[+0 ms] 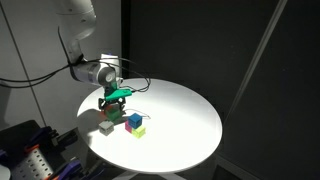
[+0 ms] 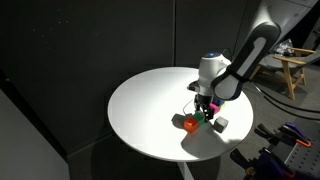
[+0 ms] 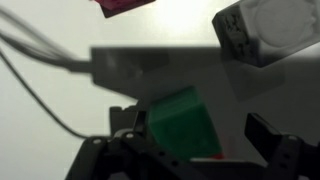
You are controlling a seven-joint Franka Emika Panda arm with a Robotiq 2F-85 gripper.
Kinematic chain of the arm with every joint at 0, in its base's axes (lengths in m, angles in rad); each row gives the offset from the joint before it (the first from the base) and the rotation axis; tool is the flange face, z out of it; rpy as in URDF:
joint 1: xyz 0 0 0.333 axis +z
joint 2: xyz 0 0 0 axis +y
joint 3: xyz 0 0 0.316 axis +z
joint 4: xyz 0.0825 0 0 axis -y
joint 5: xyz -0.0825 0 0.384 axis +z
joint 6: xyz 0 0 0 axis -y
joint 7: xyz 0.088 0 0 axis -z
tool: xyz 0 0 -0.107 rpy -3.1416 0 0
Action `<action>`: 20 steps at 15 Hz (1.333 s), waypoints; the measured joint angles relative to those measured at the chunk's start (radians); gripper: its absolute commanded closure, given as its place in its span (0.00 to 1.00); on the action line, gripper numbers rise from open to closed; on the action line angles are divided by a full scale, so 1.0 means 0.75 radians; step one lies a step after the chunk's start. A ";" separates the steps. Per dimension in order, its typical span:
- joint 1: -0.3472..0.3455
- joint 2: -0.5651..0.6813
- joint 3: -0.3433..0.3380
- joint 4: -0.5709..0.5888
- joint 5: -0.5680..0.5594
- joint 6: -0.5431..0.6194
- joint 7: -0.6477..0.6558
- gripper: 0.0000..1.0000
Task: Pick up the green block and put it on the gray block
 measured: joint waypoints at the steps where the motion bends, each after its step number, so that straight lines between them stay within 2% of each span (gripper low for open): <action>1: 0.000 0.002 0.000 0.001 0.000 0.000 0.000 0.00; 3: 0.000 0.006 0.000 0.003 0.000 0.000 0.000 0.00; 4: 0.000 0.007 0.000 0.004 -0.001 0.000 0.000 0.24; 5: 0.000 0.008 0.000 0.004 -0.001 0.000 0.000 0.26; 8: 0.000 0.009 -0.002 0.013 -0.006 0.001 0.000 0.51; 10: 0.000 0.010 -0.003 0.019 -0.009 0.001 0.000 0.63; 13: 0.000 0.007 -0.005 0.022 -0.016 0.001 0.000 0.69; 20: 0.001 0.004 -0.006 0.023 -0.017 -0.002 0.002 0.71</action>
